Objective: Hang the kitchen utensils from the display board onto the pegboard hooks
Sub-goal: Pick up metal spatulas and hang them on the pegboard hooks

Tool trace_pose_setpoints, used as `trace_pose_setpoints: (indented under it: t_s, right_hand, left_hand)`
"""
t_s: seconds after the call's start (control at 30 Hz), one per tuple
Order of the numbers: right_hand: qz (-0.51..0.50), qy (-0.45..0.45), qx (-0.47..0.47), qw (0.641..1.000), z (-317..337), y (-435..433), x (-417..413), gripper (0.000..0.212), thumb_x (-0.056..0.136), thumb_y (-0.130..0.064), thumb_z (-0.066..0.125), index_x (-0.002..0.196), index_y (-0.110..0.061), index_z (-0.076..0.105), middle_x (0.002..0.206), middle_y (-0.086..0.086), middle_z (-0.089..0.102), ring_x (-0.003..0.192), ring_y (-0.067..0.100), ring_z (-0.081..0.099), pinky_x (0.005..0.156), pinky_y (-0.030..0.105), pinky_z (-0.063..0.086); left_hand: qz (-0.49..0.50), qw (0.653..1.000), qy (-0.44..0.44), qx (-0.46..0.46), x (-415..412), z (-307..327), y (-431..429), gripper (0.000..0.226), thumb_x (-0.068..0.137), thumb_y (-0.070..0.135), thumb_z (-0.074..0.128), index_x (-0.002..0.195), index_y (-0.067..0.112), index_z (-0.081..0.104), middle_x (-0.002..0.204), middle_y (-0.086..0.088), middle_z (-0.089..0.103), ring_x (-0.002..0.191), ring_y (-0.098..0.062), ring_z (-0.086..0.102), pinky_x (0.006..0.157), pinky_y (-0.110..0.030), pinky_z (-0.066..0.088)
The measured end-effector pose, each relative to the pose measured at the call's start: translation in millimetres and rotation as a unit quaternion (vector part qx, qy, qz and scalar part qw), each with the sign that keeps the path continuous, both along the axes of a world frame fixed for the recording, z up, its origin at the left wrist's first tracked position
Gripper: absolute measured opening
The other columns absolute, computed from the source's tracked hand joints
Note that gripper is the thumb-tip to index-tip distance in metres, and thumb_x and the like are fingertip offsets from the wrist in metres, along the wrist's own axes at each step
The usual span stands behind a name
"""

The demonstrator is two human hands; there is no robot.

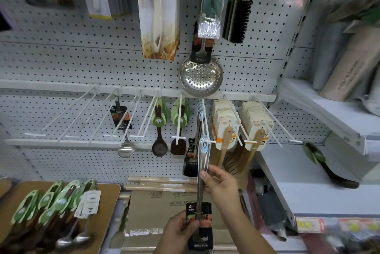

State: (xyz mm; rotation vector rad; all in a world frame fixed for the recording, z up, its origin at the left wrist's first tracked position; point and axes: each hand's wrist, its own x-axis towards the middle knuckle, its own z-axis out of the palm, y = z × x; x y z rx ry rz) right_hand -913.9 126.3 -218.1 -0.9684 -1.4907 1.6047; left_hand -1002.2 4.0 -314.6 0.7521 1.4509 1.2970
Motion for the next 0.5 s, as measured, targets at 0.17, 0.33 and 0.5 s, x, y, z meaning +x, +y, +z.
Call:
trace_pose_setpoints:
  t_s: [0.17,0.33,0.5]
  right_hand:
    - [-0.007,-0.013,0.026,1.0,-4,11,-13,0.018,0.092,-0.004,0.067,0.105,-0.014,0.073,0.089,0.004,0.077,0.083,0.02,0.076,0.075,0.035,0.061]
    - [-0.048,-0.041,0.064,0.996,-11,42,-41,0.02,0.092,-0.013,0.069,0.11,-0.019,0.073,0.093,0.0,0.078,0.086,0.012,0.074,0.078,0.031,0.061]
    - [-0.084,-0.068,0.058,0.992,-13,84,-73,0.022,0.094,-0.007,0.065,0.114,-0.011,0.072,0.101,0.005,0.075,0.092,0.016,0.073,0.089,0.042,0.058]
  left_hand:
    - [-0.002,1.0,0.02,-0.012,-19,-6,31,0.023,0.095,0.002,0.057,0.118,0.0,0.059,0.107,-0.012,0.075,0.107,-0.025,0.07,0.091,-0.042,0.056]
    - [0.004,0.999,0.035,-0.015,-41,0,71,0.023,0.097,0.0,0.053,0.12,0.002,0.058,0.105,-0.005,0.076,0.104,-0.018,0.071,0.079,-0.028,0.057]
    - [-0.003,0.997,0.076,-0.016,-67,7,118,0.019,0.097,0.007,0.056,0.112,0.014,0.065,0.098,0.009,0.076,0.098,-0.005,0.07,0.08,-0.021,0.057]
